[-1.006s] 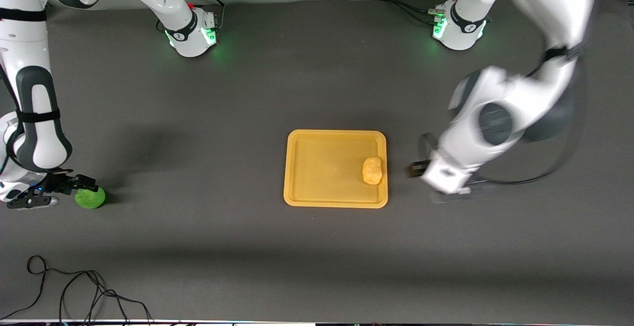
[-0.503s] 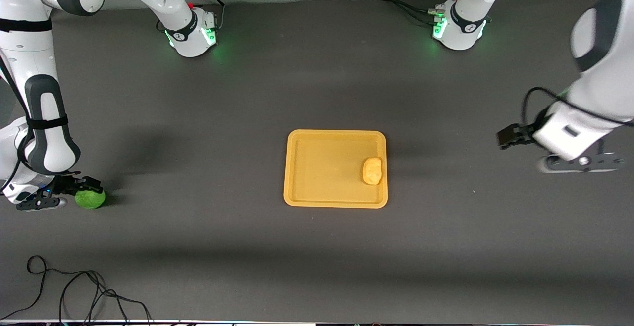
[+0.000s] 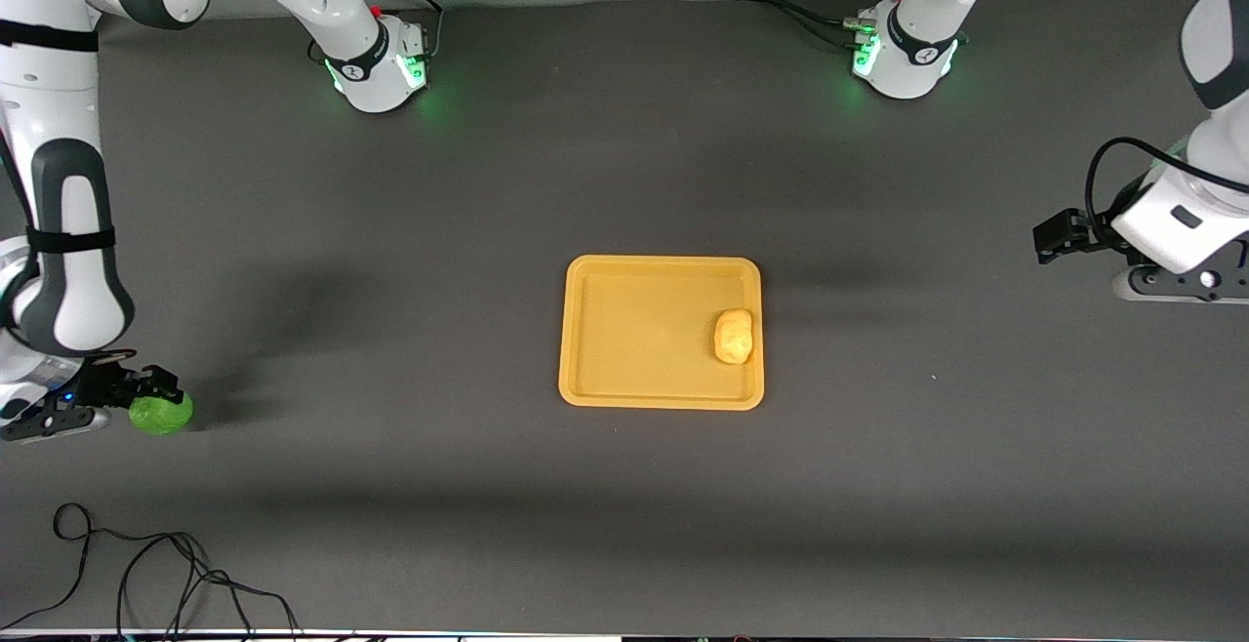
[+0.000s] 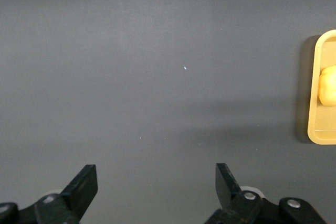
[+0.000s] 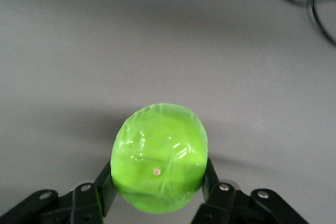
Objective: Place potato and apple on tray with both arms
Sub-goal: 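Lift the green apple with the right gripper while the left gripper withdraws, then carry the apple with the right gripper over the tray beside the potato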
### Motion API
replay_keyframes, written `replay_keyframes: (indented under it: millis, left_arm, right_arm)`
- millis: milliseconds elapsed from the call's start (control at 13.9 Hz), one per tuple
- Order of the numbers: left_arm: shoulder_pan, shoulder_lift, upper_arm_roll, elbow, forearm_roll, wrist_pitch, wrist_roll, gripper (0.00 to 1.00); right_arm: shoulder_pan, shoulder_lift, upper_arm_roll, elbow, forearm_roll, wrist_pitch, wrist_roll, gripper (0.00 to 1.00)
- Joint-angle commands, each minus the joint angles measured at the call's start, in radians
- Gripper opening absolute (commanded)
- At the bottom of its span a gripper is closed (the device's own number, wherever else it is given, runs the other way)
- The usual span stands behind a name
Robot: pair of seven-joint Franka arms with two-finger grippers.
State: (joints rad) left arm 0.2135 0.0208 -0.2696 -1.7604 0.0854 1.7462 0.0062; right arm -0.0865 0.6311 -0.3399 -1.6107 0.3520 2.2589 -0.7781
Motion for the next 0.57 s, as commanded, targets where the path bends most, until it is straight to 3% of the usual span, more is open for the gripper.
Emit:
replay_keyframes:
  millis: [0,287,503]
  left_arm:
    - [0.001,-0.067,0.012,-0.096,-0.016,0.058,0.041,1.00]
    - [0.009,-0.064,0.027,-0.094,-0.064,0.061,0.098,1.00]
    - [0.013,-0.051,0.029,-0.096,-0.064,0.079,0.097,1.00]
  right_arm:
    - [0.007,-0.108,-0.016,0.083,-0.120,-0.206,0.060,0.36]
    - [0.036,-0.279,-0.011,0.132,-0.241,-0.462,0.170,0.36]
    - [0.187,-0.379,-0.011,0.127,-0.263,-0.602,0.377,0.36]
